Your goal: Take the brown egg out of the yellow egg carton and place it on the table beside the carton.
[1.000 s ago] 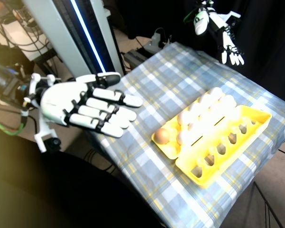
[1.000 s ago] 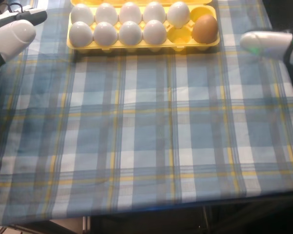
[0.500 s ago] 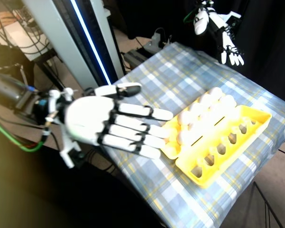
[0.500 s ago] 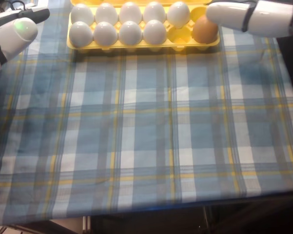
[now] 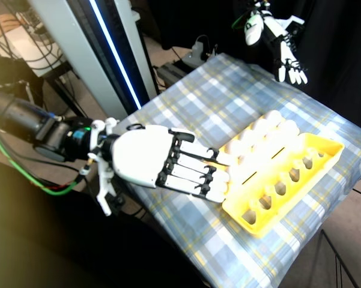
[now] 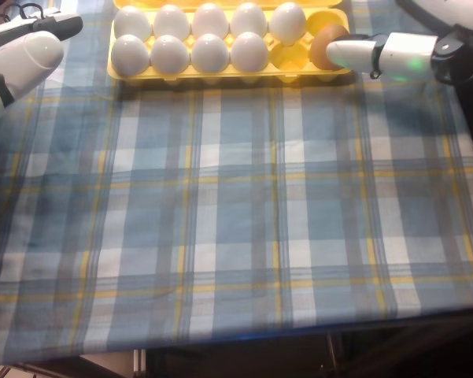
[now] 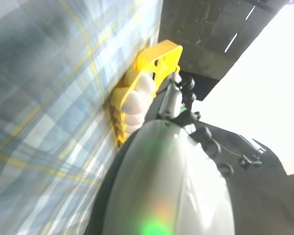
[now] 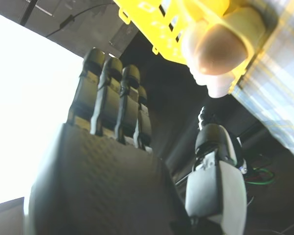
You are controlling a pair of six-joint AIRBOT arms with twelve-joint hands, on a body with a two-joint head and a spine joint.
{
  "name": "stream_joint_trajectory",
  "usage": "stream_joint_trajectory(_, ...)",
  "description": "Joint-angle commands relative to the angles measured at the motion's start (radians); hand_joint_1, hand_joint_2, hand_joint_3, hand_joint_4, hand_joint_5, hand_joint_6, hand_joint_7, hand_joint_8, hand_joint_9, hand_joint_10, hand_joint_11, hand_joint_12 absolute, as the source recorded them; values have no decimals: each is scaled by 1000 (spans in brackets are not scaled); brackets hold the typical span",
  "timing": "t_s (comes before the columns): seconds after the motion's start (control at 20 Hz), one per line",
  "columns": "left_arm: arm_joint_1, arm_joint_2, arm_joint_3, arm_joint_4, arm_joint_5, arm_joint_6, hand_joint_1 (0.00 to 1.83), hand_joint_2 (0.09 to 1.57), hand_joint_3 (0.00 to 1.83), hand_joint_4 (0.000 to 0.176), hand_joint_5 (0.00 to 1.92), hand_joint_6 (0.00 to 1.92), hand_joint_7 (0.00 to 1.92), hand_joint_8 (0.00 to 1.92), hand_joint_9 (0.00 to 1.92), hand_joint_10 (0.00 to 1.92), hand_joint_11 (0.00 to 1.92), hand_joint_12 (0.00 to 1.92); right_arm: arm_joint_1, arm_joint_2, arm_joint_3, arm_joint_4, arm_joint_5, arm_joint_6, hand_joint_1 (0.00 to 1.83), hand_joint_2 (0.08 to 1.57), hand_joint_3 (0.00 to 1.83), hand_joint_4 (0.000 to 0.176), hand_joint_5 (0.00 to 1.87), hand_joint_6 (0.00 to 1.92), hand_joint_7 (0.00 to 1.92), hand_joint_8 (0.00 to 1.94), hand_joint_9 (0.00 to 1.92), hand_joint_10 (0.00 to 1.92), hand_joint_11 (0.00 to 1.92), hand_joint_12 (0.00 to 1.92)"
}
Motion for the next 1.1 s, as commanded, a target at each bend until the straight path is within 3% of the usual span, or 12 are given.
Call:
stream_joint_trajectory(0.0,-9,-5,5,1,-124,-4,0,1131,4,0,475,6,259,2,124,2,0,0,16,-13,14,-1,104,18,432,1174,0,14,295,3,491,3,365,2,177,260)
stream_joint_trajectory(0.05,-9,-6,6,1,-125,-4,0,1131,3,0,477,6,257,1,121,0,0,0,17,-30,31,0,86,19,468,1160,3,0,317,0,538,0,401,0,72,503)
stream_joint_trajectory(0.3,-10,-7,6,2,-126,-4,0,1124,0,0,476,4,269,5,128,4,0,0,20,-53,54,0,43,19,500,1136,0,0,384,5,595,3,458,6,0,781)
stream_joint_trajectory(0.4,-9,-7,5,1,-125,-4,0,1126,0,0,476,3,268,4,128,4,0,0,20,-53,54,-1,43,19,504,1149,2,0,424,10,618,6,471,6,0,754)
stream_joint_trajectory(0.55,-9,-7,5,1,-126,-4,0,1125,0,3,462,0,258,0,123,1,0,0,20,-52,54,-2,43,19,615,1222,2,0,589,6,730,5,599,14,104,872)
stream_joint_trajectory(0.6,-9,-7,5,1,-126,-4,0,1125,0,7,460,1,257,1,119,0,0,0,20,-52,55,-2,41,19,670,1243,1,0,690,4,811,3,753,16,319,926)
stream_joint_trajectory(0.65,-9,-7,5,1,-127,-4,0,1125,0,7,460,1,257,1,119,0,0,0,20,-52,55,-2,40,19,670,1243,1,0,690,4,811,3,753,16,319,926)
stream_joint_trajectory(0.7,-9,-7,4,1,-127,-4,0,1130,2,4,464,3,263,4,118,2,0,0,20,-52,56,-2,37,18,634,1247,0,0,756,1,838,0,833,6,450,821)
stream_joint_trajectory(0.85,-9,-8,4,0,-127,-5,0,1129,1,8,463,2,259,2,127,5,0,0,20,-52,57,-2,35,18,616,1277,0,0,821,1,882,1,869,2,518,733)
stream_joint_trajectory(0.9,-9,-8,4,0,-127,-5,0,1129,1,6,466,3,259,1,127,4,0,0,20,-52,56,-2,35,18,863,1240,0,103,788,1025,927,10,874,6,485,748)
stream_joint_trajectory(0.95,-9,-9,4,-1,-127,-5,0,1128,1,6,467,3,259,1,128,5,0,0,20,-52,55,-2,35,18,879,1252,6,152,726,1310,931,6,809,1,396,737)
stream_joint_trajectory(1.05,-9,-10,4,-1,-126,-5,0,1126,0,5,462,1,258,0,125,3,0,0,25,-49,50,-5,35,18,900,1262,0,127,710,1384,968,3,864,9,381,830)
